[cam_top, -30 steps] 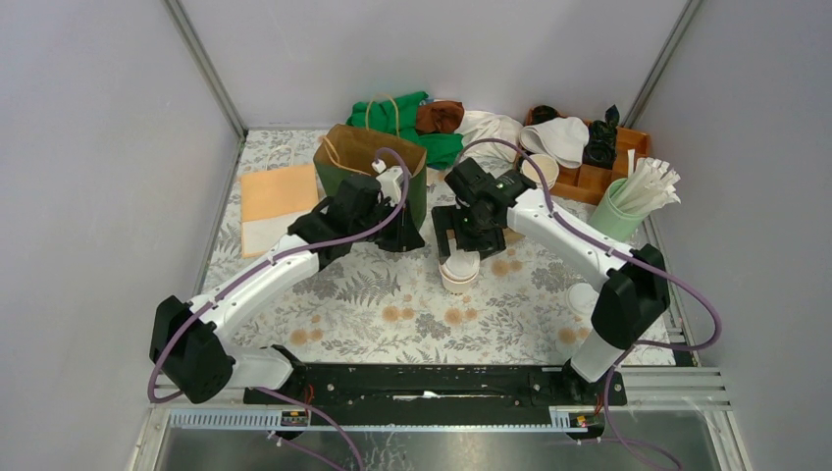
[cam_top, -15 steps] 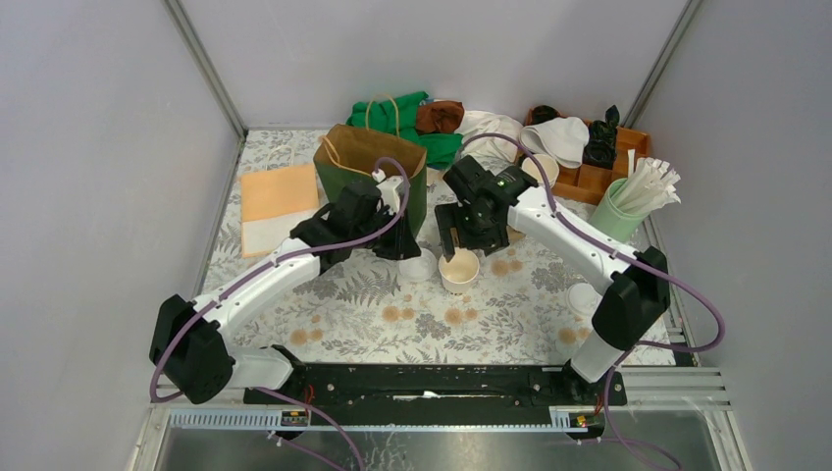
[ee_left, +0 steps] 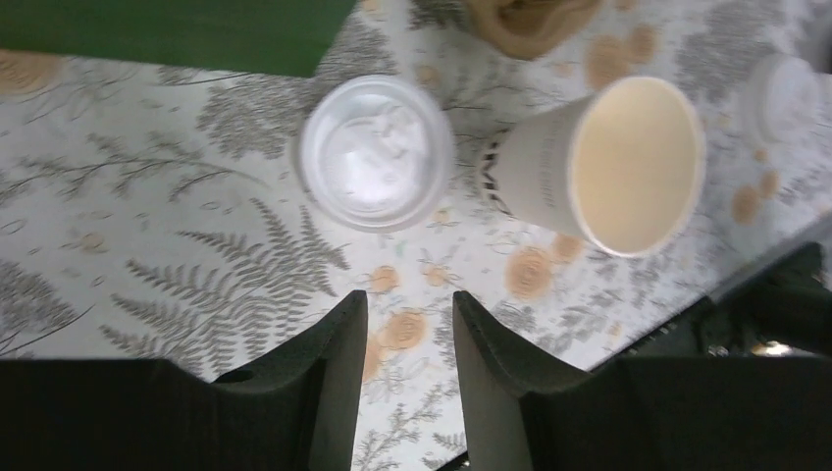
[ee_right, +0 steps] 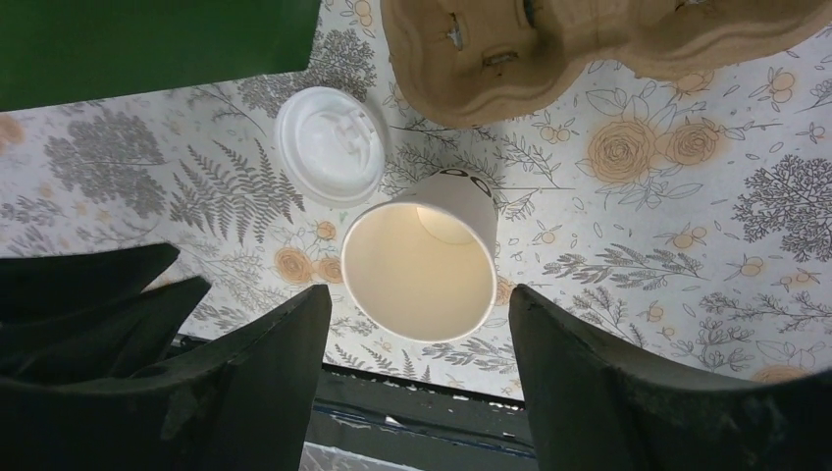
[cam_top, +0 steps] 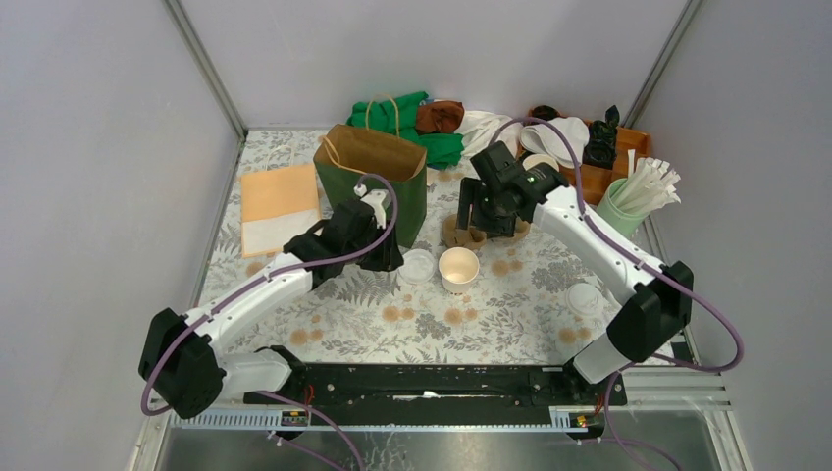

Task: Pack the takeout coffee
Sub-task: Close the cup lid on the coffee cup.

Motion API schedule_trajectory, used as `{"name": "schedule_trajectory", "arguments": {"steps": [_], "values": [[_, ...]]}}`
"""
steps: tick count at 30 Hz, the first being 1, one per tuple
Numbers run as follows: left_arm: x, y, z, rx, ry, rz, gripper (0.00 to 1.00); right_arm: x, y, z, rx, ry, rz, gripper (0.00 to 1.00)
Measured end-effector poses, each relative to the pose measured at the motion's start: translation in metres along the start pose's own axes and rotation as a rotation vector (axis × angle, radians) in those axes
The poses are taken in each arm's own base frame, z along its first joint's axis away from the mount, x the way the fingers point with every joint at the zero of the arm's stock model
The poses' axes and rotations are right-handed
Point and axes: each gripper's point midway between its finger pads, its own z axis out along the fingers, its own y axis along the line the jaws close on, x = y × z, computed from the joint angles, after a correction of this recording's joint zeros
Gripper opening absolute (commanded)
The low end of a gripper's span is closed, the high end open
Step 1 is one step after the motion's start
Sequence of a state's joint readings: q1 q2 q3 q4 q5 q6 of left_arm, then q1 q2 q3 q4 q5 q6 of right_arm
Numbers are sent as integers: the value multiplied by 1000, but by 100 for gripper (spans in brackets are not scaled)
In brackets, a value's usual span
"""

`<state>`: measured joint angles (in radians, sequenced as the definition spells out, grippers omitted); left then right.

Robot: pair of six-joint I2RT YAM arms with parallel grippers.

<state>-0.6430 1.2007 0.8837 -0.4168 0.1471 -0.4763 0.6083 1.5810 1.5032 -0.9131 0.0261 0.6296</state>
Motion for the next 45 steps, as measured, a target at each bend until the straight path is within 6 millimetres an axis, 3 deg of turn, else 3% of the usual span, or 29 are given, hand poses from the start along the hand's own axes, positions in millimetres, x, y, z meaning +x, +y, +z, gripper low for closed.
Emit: {"name": "schedule_trajectory", "arguments": {"steps": [4,9,19,28,35,39,45], "values": [[9,28,12,-146,29,-39,42,-7,0,-15,-19,-65,22,72],[33,60,38,-304,114,-108,52,-14,-4,-32,-28,-138,43,71],[30,65,75,-329,73,-245,50,-7,-19,-39,2,-173,61,70],[30,66,104,-399,38,-319,37,-6,-26,-50,1,-214,76,69],[34,69,112,-437,33,-346,21,-2,-31,-46,16,-204,75,69],[35,73,111,-457,29,-353,0,-1,-32,-44,21,-200,74,69],[34,73,104,-475,40,-329,0,0,-31,-45,14,-196,69,69]]}}
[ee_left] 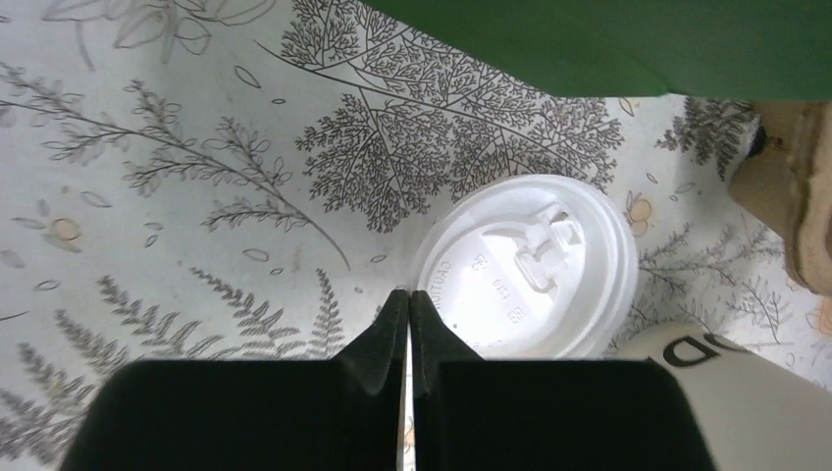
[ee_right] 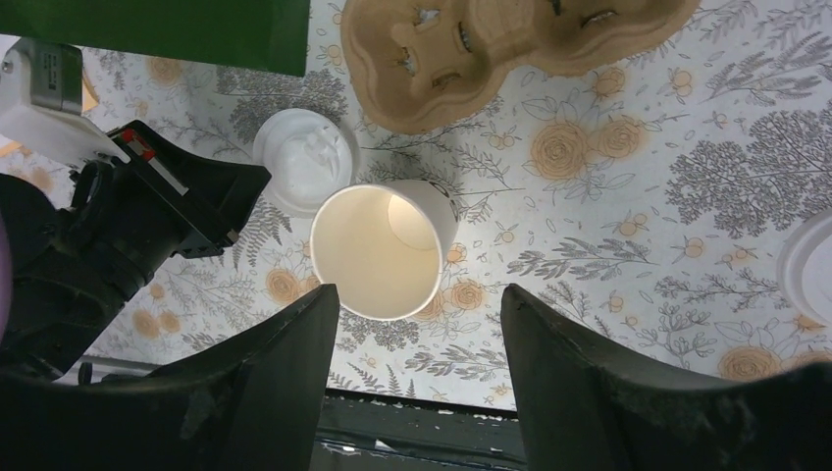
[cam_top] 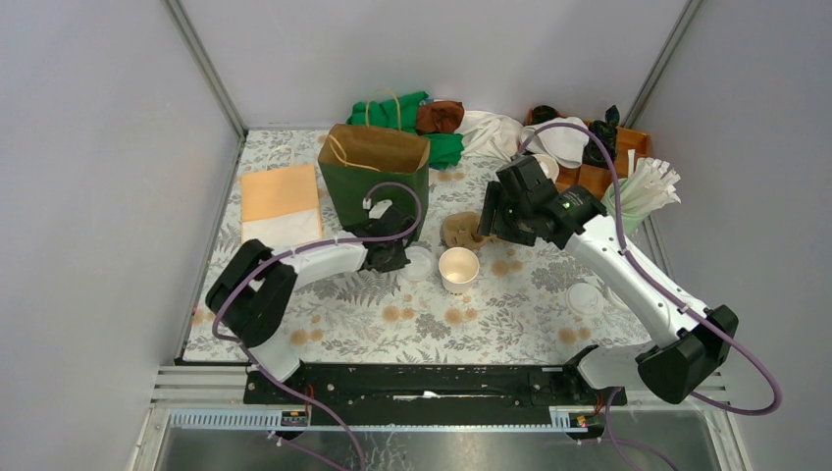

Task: Pack the takeout coffee
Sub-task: Close the cup lid on the coffee cup.

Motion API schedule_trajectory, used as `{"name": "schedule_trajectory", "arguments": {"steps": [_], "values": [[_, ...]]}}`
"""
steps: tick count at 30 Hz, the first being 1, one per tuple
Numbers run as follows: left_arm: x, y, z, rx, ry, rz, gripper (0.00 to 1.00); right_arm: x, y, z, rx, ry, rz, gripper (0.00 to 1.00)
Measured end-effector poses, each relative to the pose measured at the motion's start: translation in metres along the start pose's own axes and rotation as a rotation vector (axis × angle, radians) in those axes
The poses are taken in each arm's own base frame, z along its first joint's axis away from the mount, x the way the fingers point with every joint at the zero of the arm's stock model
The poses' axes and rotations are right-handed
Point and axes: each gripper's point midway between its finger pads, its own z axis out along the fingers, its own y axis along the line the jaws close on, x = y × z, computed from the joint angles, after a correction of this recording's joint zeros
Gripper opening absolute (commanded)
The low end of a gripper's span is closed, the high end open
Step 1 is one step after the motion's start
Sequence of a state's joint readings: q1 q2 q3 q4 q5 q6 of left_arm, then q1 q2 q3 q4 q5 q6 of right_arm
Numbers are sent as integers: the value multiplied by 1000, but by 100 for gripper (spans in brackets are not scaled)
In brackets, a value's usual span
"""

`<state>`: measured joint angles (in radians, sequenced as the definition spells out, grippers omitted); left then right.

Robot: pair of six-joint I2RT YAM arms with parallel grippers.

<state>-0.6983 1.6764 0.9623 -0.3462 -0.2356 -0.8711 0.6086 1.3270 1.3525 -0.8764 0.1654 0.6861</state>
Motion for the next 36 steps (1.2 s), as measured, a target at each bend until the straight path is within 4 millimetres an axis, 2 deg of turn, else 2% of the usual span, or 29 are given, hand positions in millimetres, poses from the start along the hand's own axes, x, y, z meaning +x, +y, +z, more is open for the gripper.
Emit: {"name": "schedule_trajectory", "arguments": {"steps": [4,7,11,13,16,19,25,29,33,36], "values": [[-11,-1,-30,15,-14,32,0,-1,13,0,-61,16,-28,70],[-29,-7,-68,74,-64,39,0,-3,30,-1,-137,29,-48,71],[-55,-20,-132,217,-164,48,0,-6,54,-5,-236,54,-62,71],[-64,-25,-156,282,-195,53,0,-11,68,-10,-298,59,-74,71],[-73,-34,-181,371,-202,51,0,-18,84,-19,-375,44,-98,71],[-76,-41,-189,437,-181,49,0,-21,94,-30,-447,28,-117,68],[-68,-60,-200,556,-126,72,0,-22,108,-56,-567,7,-143,64],[-64,-71,-206,623,-97,85,0,-21,106,-60,-568,4,-165,65],[-60,-80,-205,680,-45,77,0,-27,96,-62,-518,-40,-181,65],[-62,-88,-205,730,-5,49,0,-33,87,-75,-496,-98,-175,66]]}}
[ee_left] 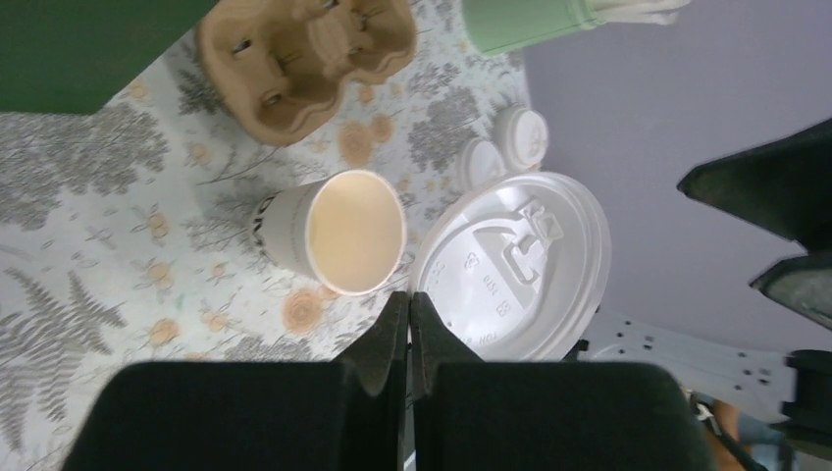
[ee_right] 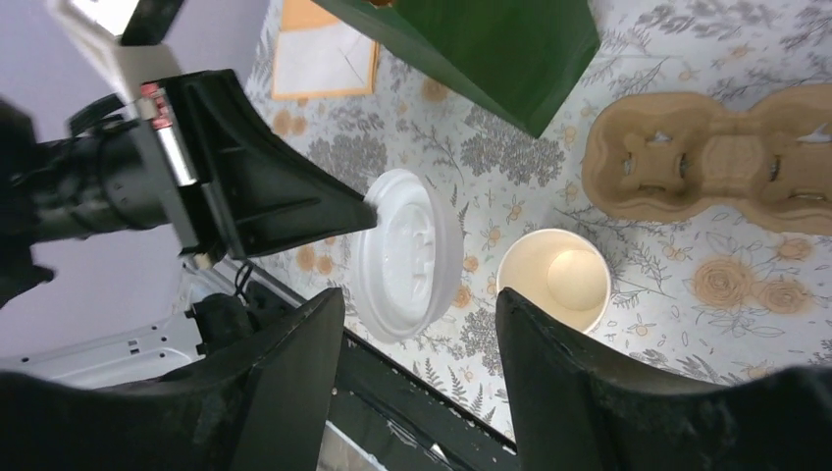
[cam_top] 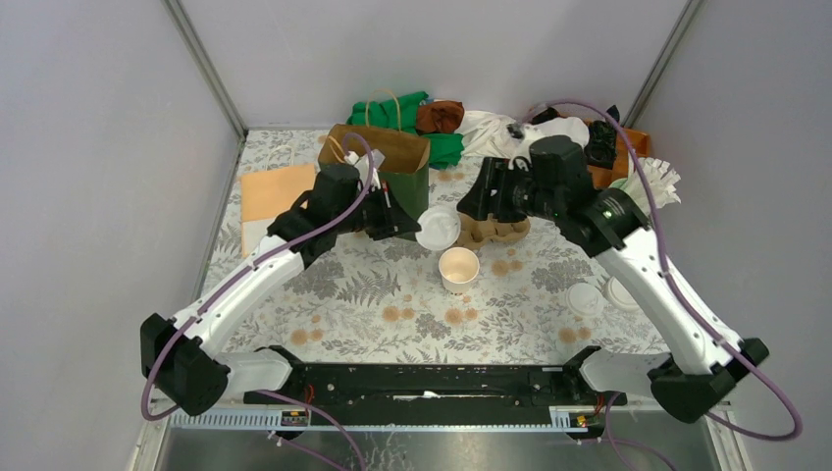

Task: Pack the takeout coffee
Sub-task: Close the cup lid on the coffee cup.

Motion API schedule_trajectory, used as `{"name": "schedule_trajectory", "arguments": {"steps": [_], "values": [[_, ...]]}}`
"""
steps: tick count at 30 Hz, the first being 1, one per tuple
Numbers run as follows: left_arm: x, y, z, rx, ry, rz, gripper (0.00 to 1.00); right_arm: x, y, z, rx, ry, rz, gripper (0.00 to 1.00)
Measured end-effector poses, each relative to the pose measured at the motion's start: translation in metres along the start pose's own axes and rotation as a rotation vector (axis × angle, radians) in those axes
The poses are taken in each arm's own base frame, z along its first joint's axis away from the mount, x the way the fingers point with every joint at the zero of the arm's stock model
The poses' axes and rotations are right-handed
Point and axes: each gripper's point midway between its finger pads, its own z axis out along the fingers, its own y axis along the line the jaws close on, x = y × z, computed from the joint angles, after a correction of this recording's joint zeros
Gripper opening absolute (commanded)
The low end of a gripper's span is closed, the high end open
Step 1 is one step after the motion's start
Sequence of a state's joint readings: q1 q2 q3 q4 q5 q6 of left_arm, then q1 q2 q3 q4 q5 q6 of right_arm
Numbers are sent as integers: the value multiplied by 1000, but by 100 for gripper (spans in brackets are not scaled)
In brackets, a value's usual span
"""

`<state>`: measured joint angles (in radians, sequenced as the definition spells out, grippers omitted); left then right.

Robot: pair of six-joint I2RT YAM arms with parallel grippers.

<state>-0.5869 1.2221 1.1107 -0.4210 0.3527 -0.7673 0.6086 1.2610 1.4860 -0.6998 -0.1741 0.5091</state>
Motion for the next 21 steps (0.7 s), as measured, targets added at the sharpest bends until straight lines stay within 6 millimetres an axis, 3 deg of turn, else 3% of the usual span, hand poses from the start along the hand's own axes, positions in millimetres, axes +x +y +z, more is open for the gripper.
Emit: {"name": "schedule_trajectory", "arguments": {"steps": [3,5,6,12,18,21], "values": [[-4,-13,3,77,15,-35,0,-7,4,-25,-14,-73,-3,77],[-8,-26,4,149,25,-57,0,-9,10,-41,-43,-116,0,95],[-10,-32,4,180,28,-67,0,-11,13,-47,-60,-138,2,99],[-24,-66,-1,369,49,-143,0,-18,29,-66,-161,-229,26,99],[-57,-89,-20,561,7,-255,0,-35,45,-66,-231,-284,109,94],[-64,-94,-22,606,11,-290,0,-43,55,-61,-273,-290,142,90]]}}
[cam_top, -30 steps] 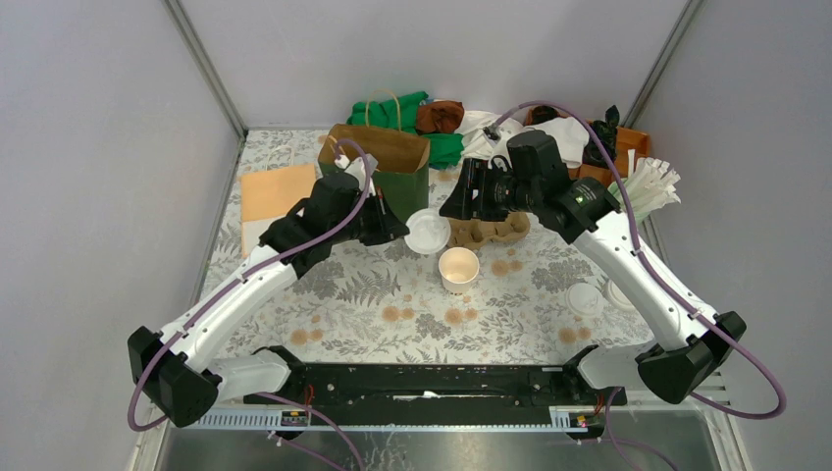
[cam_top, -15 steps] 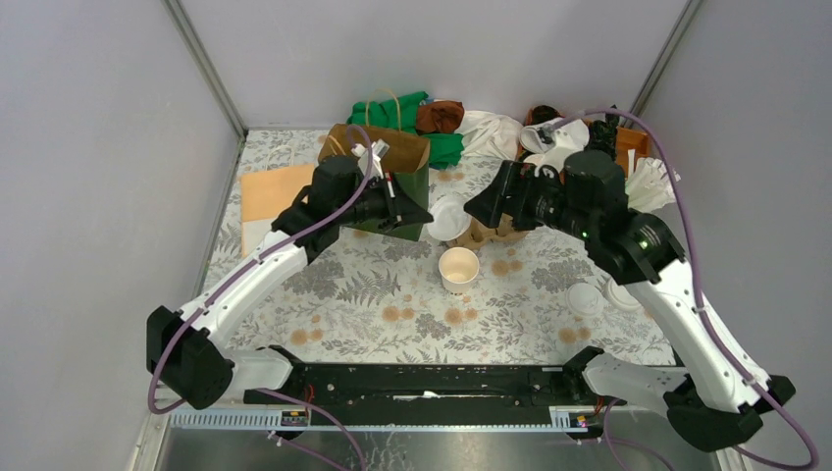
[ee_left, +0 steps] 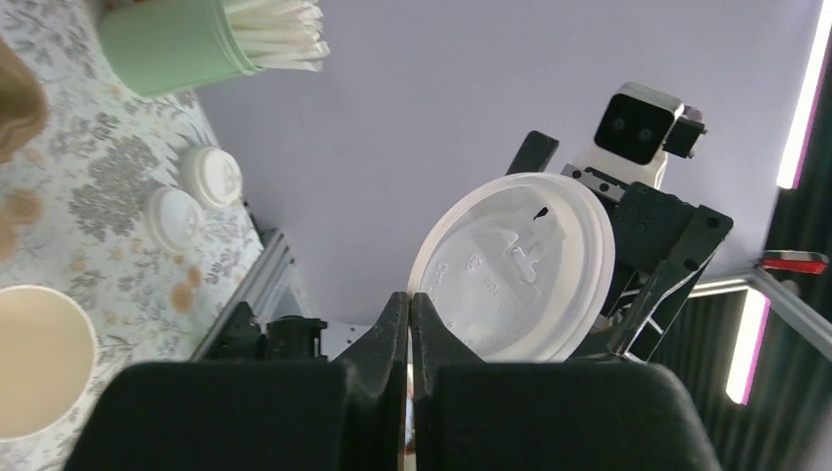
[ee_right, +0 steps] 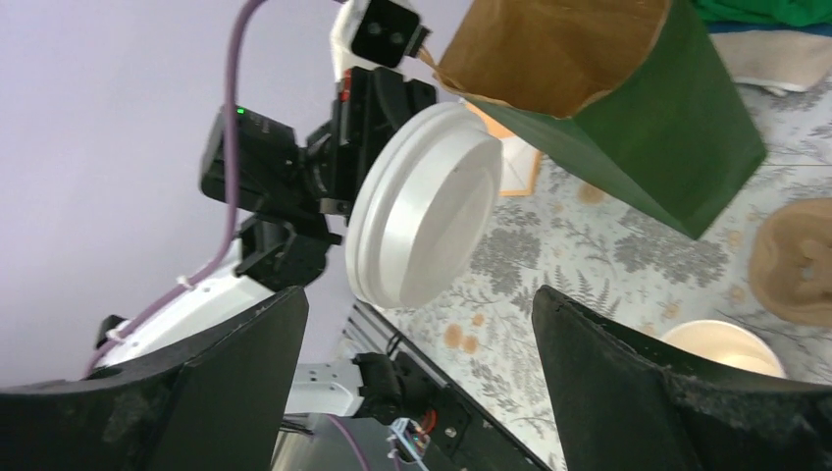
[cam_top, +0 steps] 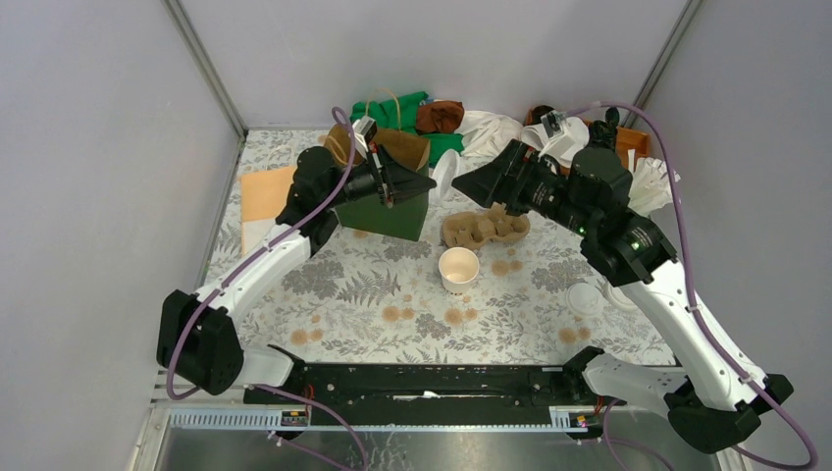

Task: Pack the takeout coffee
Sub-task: Close the cup lid on the coffee cup.

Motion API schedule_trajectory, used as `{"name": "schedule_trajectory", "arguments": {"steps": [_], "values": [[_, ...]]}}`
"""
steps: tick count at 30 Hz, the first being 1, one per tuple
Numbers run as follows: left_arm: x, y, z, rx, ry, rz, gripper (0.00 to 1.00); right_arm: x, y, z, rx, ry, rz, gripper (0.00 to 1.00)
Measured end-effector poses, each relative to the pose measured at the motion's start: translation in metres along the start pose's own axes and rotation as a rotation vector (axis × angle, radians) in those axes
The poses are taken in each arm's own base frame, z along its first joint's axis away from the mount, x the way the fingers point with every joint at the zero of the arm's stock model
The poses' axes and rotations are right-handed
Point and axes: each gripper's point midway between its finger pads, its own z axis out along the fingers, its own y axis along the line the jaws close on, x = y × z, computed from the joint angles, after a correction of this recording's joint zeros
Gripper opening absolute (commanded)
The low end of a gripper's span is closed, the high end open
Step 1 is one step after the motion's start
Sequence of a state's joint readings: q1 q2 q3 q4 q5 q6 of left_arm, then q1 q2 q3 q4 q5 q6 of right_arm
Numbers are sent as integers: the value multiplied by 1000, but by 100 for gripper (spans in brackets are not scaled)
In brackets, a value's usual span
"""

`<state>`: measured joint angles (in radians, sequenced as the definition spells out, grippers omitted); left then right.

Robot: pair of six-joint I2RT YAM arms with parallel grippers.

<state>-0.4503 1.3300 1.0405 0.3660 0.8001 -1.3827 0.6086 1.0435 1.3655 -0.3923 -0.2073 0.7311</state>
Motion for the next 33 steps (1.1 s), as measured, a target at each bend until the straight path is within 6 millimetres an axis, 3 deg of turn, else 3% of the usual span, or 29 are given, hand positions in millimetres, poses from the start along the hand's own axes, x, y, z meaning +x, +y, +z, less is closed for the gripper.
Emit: {"name": "schedule_trajectory", "arguments": {"steps": [9,22,33], "values": [[-2,-2,5,18,21,-55,0,-11,12,19,-29,-11,70,74],[-4,3,6,-47,24,-9,1,-5,1,17,35,11,123,61],[-2,13,5,-92,31,11,7,3,-8,23,70,42,151,45]]}}
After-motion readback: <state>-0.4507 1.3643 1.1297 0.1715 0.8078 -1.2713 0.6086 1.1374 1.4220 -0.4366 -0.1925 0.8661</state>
